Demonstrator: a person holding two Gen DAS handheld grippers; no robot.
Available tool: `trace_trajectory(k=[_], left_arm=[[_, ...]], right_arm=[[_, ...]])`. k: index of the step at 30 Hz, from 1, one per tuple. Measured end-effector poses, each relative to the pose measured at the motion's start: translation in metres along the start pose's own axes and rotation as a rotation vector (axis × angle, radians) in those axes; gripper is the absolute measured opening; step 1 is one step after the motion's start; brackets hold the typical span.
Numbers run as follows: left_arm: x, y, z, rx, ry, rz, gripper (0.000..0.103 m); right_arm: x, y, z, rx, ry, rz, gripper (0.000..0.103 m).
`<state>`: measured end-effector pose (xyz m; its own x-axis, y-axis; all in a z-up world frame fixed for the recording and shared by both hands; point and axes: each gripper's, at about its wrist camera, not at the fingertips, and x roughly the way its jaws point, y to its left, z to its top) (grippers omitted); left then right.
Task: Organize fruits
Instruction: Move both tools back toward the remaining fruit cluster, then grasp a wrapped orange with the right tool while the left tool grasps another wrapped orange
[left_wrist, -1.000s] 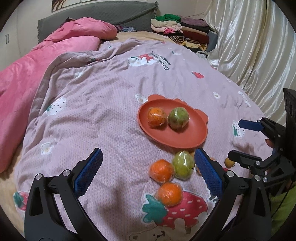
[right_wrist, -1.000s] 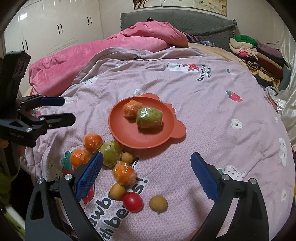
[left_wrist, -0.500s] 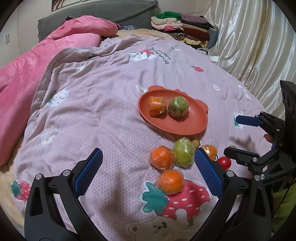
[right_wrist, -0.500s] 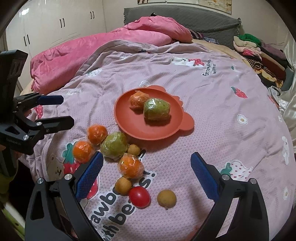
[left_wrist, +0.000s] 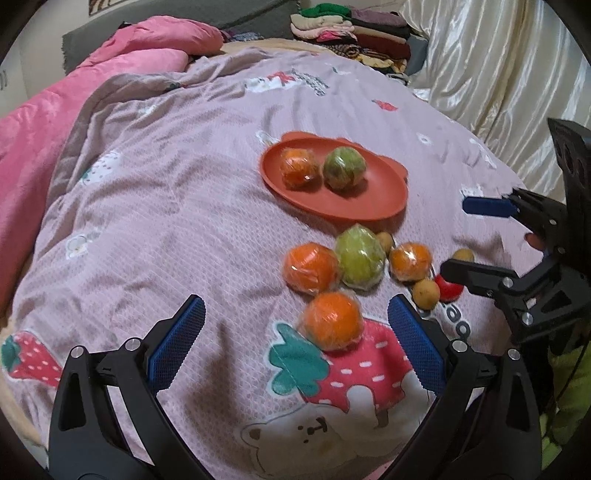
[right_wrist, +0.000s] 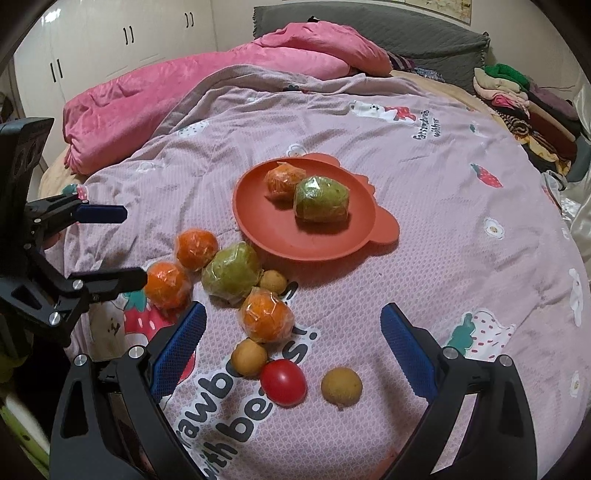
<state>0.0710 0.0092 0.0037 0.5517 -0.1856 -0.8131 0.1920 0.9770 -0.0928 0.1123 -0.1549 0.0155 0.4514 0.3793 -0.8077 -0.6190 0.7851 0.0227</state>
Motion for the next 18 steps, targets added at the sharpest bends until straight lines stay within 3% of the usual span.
trace_trajectory(k=[7,11,18], left_arm=[[0.007,-0.007,-0.005,0.019,0.016,-0.041,0.092],[0.008,-0.008,-0.005,0.022,0.013,-0.068,0.080],[0.016,-0.015,-0.006,0.046,0.035,-0.115,0.059]], right_arm=[[0.010,-0.001,-0.005,-0.009,0.027,0.010,0.094],[0.017,-0.003,-0.006,-0.007,0.042,0.013,0.092],[0.029,0.002,-0.007,-0.041,0.072,0.053,0.065]])
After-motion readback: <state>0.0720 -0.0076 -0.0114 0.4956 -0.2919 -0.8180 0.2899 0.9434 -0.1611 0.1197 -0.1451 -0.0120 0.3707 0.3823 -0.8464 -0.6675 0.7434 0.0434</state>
